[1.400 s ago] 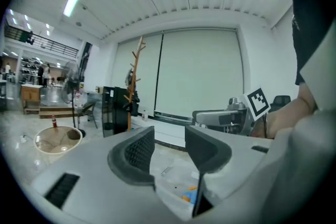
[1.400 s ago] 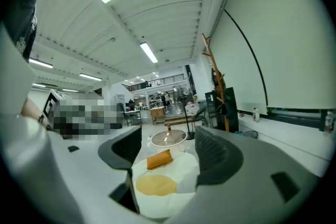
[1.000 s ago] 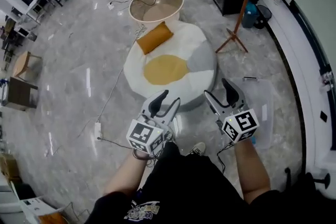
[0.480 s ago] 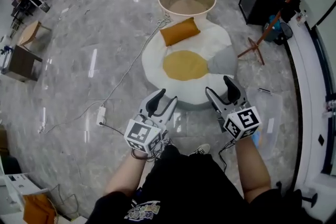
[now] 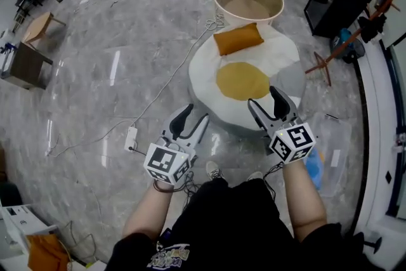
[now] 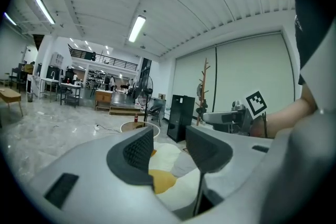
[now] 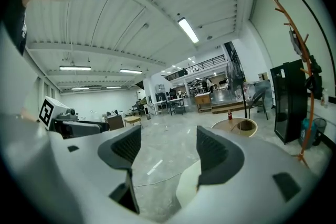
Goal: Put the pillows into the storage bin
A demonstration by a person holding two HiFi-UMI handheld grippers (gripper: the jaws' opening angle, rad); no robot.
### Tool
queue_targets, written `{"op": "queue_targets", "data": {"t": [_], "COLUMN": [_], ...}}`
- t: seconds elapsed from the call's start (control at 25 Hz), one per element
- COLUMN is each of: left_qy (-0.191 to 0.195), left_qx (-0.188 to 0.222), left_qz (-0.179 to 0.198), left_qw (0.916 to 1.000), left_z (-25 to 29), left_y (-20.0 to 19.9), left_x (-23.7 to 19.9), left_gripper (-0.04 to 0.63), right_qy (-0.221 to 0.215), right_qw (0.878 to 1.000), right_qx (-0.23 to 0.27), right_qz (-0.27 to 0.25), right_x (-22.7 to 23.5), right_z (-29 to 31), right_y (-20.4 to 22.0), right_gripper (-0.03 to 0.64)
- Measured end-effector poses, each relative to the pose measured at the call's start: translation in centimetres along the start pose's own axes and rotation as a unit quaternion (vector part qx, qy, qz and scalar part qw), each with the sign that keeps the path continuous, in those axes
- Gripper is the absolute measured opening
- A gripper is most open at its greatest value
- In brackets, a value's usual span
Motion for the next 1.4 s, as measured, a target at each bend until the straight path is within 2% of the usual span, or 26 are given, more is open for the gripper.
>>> {"op": "queue_targets", "data": {"t": [0.36,0.64,0.88,1.08,1.4], "left_qy": [-0.052,-0.062,-0.037,-0.011,0.038], "left_qx": [0.008,-0.014,-0.024,-0.028,-0.032], "left_qz": [-0.043,-0.036,-0.013,0.0,0.018], "left_qw": [0.9977,0.9973,0.9989,0.9995,0.9986], "left_z": [-0.7,4.2,12.6,18.2,24.6], "left_y": [0.4,-0.3,-2.4,-3.7,-5.0], "left_x": [-5.9,-10.0,-11.2,-11.5,-12.3], "left_gripper": [0.183,0.183,0.183,0.186,0.186], "right_qy": [-0.031,-0.043,-0.042,-0.02,0.031], "right_qw": [0.999,0.997,0.995,0.994,0.989], "right_qx": [-0.024,-0.033,-0.048,-0.037,-0.012], "right_qz": [0.013,0.051,0.076,0.104,0.142], "right_x": [1.0,5.1,10.9,15.2,19.6], "right_z": [8.2,14.8,18.6,20.2,20.8], "right_y": [0.4,1.1,1.2,0.9,1.0], "right_gripper": [0.33,0.333,0.336,0.339,0.344]}}
Point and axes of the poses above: the fingertips, and each gripper's own axes: z forward along the fingers, x to its right, y out of its underside, the point moved 8 cm from there along -z, backward along the fingers, and after that the axes turned 8 degrees about -y, right-handed, at the moved point
